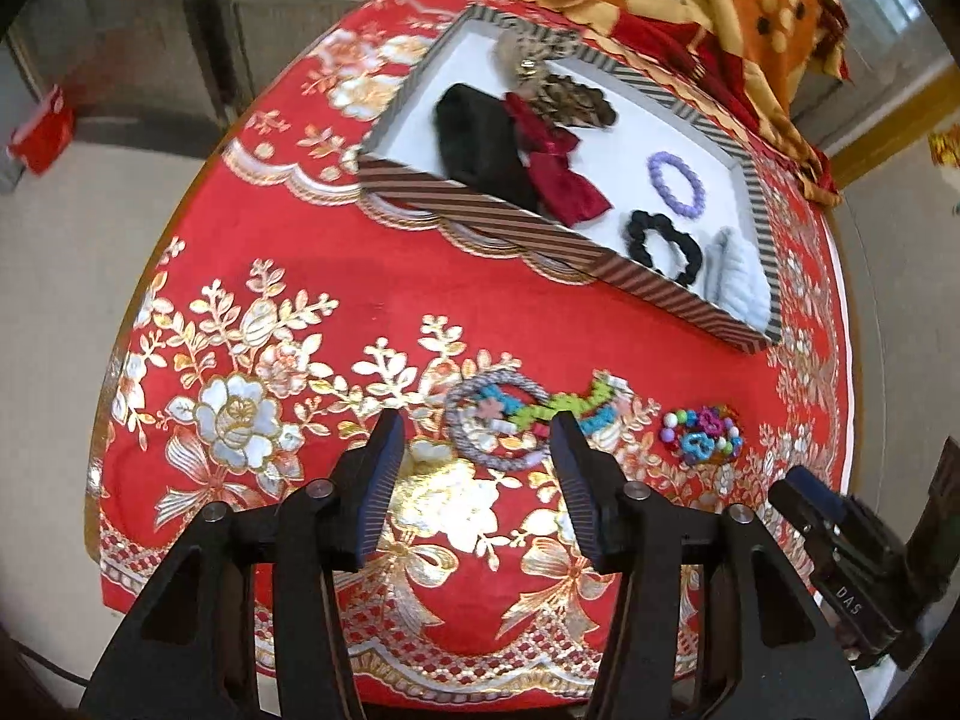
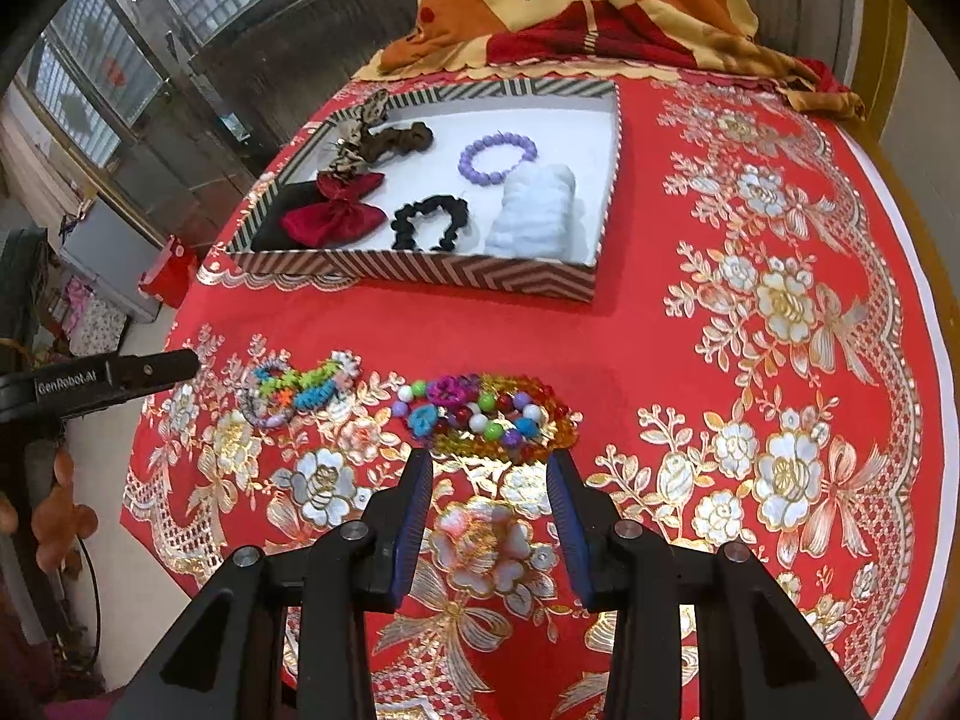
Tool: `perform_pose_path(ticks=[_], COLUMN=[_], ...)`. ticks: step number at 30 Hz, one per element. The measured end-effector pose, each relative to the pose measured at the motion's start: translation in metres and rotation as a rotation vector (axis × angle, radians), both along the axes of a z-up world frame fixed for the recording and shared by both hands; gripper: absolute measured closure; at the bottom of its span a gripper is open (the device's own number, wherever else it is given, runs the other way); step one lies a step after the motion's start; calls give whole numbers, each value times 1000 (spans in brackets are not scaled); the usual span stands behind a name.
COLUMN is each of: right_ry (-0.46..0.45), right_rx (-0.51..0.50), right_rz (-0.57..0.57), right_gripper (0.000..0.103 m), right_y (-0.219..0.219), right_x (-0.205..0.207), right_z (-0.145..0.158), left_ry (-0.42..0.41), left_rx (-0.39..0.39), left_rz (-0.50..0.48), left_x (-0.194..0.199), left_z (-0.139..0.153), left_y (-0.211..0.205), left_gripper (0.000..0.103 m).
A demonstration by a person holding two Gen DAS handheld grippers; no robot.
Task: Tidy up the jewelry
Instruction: 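Move the left tool to the green flower bracelet while the right tool approaches the colorful bead bracelet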
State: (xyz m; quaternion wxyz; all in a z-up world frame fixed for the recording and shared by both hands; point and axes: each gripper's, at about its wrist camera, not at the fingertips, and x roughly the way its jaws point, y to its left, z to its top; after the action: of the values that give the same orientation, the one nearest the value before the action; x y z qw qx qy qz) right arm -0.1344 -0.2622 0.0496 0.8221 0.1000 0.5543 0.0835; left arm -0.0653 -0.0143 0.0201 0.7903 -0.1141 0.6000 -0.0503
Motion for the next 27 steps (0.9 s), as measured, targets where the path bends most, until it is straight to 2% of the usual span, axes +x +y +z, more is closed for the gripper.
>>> perform_pose_path(ticks=[9,16,27], right_ry=[18,19,40], right_rx=[16,29,82], right_rz=[9,54,45], right_gripper=[66,66,66], right_y=[0,11,26], right_x=[4,14,39], right_z=[-10,-17,-32], left_ry=[65,91,134], left_rx=[-22,8,48], left_rz=[-1,-3,-53], left_x=[5,11,8], left_z=[-17,-27,-44], left_y=[6,9,9], left_gripper=[52,52,52])
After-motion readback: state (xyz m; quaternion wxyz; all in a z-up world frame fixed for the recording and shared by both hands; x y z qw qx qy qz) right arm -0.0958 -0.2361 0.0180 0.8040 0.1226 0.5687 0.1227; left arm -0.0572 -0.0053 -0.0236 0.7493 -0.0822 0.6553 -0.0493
